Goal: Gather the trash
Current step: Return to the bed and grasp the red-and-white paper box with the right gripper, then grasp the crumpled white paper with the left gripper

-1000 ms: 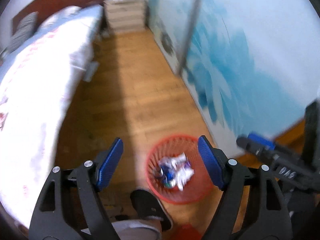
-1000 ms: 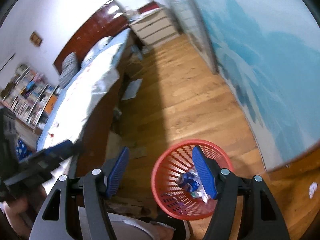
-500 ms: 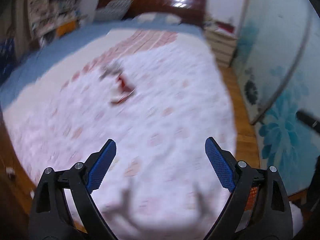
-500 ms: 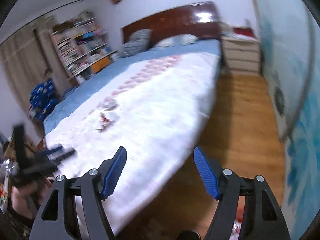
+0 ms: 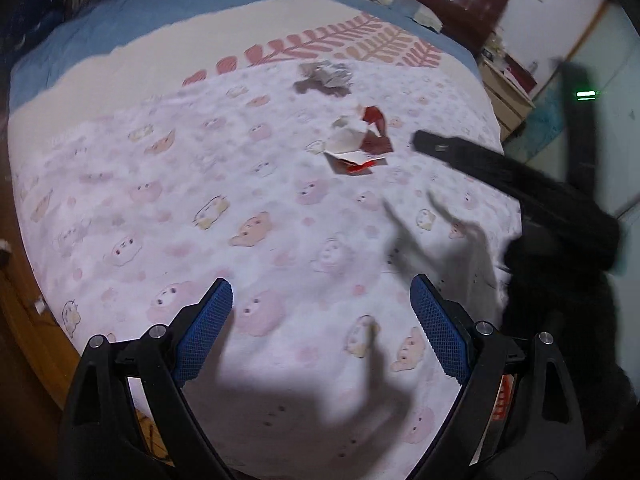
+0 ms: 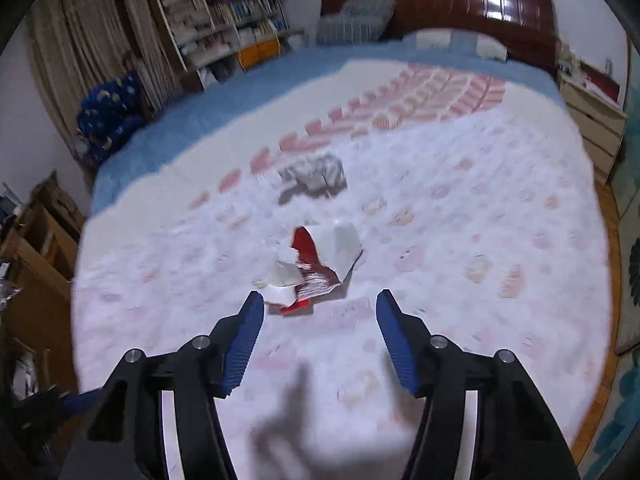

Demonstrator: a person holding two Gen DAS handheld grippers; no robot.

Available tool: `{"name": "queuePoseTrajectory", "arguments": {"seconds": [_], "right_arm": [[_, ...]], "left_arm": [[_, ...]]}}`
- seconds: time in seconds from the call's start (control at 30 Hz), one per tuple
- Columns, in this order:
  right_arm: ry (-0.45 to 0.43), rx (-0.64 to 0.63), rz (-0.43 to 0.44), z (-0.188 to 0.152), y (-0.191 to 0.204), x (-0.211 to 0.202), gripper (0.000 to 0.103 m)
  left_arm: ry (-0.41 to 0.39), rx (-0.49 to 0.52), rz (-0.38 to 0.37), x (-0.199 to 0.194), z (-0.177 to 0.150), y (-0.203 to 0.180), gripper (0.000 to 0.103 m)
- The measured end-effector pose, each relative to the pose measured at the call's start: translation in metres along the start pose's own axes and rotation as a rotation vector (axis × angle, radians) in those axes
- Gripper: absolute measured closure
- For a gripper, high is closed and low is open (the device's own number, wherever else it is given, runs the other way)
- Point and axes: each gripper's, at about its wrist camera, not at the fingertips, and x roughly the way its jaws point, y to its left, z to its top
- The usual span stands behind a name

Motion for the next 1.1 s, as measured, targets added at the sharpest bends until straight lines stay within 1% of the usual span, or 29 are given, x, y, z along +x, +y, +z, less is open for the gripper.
{"name": "queuePoseTrajectory", "arguments": {"seconds": [0.07, 0.17, 0.2, 0.23, 0.27, 0.3, 0.33, 0.47, 0.57, 0.63, 0.73, 0.8, 0.83, 0.93, 1.03, 1.07, 1.1], "right_arm": [[0.005, -0.001, -0.014, 0.004, -0.002, 0.020, 0.044], [0.057, 0.025, 0.003, 0.010, -0.008, 0.058, 0.043], [0.075, 0.030, -0.009, 0.011, -0.011, 0.071, 0.043], [0.093, 0.040, -0.008, 0.012, -0.015, 0.082, 0.046], [0.105, 0.056, 0.006, 0.014, -0.018, 0.089, 0.062], [0.115, 0.073, 0.032, 0.017, -0.021, 0.094, 0.074], [0.117, 0.081, 0.049, 0.018, -0.023, 0.096, 0.090], [0.096, 0.165, 0.118, 0.020, -0.036, 0.086, 0.093], [0.042, 0.242, 0.195, 0.025, -0.041, 0.065, 0.093], [-0.011, 0.279, 0.244, 0.028, -0.042, 0.042, 0.093], [-0.055, 0.305, 0.274, 0.027, -0.045, 0.016, 0.093], [-0.084, 0.325, 0.290, 0.028, -0.052, -0.001, 0.093], [-0.093, 0.336, 0.297, 0.028, -0.056, -0.009, 0.093], [-0.147, 0.383, 0.312, 0.032, -0.080, -0.036, 0.093], [-0.172, 0.444, 0.306, 0.031, -0.105, -0.050, 0.093], [-0.171, 0.462, 0.305, 0.030, -0.112, -0.051, 0.093], [-0.165, 0.498, 0.298, 0.029, -0.124, -0.051, 0.093]], "left_arm": [[0.005, -0.011, 0.007, 0.001, 0.002, 0.009, 0.013], [0.013, -0.023, 0.017, 0.003, 0.005, 0.017, 0.013], [0.016, -0.030, 0.021, 0.005, 0.006, 0.019, 0.013], [0.018, -0.035, 0.020, 0.006, 0.007, 0.020, 0.013], [0.019, -0.036, 0.019, 0.007, 0.008, 0.020, 0.013], [0.021, -0.034, 0.020, 0.009, 0.009, 0.020, 0.013], [0.023, -0.031, 0.022, 0.011, 0.010, 0.019, 0.013], [0.020, -0.027, 0.030, 0.020, 0.016, 0.012, 0.013], [-0.001, -0.065, 0.022, 0.024, 0.021, 0.011, 0.013], [-0.021, -0.082, 0.026, 0.025, 0.026, 0.009, 0.013], [-0.061, -0.091, 0.054, 0.024, 0.034, 0.004, 0.013], [-0.097, -0.092, 0.091, 0.023, 0.040, 0.001, 0.013], [-0.110, -0.093, 0.112, 0.024, 0.045, 0.000, 0.013], [-0.131, -0.061, 0.145, 0.032, 0.063, -0.006, 0.013], [-0.175, 0.020, 0.199, 0.048, 0.095, -0.022, 0.013], [-0.192, 0.045, 0.216, 0.059, 0.111, -0.029, 0.013], [-0.192, 0.049, 0.216, 0.067, 0.121, -0.032, 0.013]]}}
